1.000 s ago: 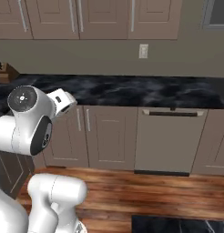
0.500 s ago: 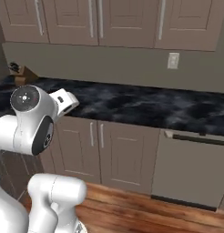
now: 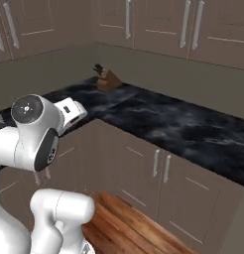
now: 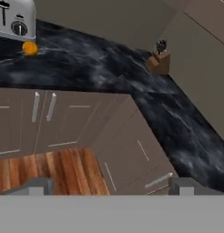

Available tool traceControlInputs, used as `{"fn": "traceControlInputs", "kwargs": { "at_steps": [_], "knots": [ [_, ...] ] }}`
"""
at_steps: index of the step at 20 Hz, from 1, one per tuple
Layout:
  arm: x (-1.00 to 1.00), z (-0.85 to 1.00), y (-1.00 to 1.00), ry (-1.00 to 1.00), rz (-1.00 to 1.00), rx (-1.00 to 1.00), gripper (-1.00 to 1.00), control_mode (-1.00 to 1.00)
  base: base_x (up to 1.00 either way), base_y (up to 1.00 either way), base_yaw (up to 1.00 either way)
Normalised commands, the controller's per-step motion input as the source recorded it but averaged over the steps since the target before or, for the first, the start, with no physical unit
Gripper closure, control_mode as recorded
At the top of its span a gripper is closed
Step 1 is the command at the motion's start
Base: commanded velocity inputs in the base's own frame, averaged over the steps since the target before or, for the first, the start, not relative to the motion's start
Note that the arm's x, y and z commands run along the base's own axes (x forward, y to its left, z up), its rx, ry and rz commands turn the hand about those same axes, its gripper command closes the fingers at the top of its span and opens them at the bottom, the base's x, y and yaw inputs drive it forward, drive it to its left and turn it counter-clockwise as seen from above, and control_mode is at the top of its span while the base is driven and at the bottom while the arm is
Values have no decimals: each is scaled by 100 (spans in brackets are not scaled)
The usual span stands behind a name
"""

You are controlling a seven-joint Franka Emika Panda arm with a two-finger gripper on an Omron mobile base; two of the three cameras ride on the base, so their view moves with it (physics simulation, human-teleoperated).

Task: Place the liquor and beer on the top shelf of the fridge to keep them out of children's reach, and place the orange on lower shelves for easy access.

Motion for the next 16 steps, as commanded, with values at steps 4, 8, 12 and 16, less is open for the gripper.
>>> {"fn": "traceControlInputs", "kwargs": {
  "at_steps": [4,8,12,16],
  "knots": [
    [0,0,0,0,0,0,-100,100,64,-15,79],
    [0,0,0,0,0,0,-100,100,70,-15,79],
    [0,0,0,0,0,0,-100,100,73,-12,78],
    [0,0,0,0,0,0,-100,100,77,-11,72]
  ]
}}
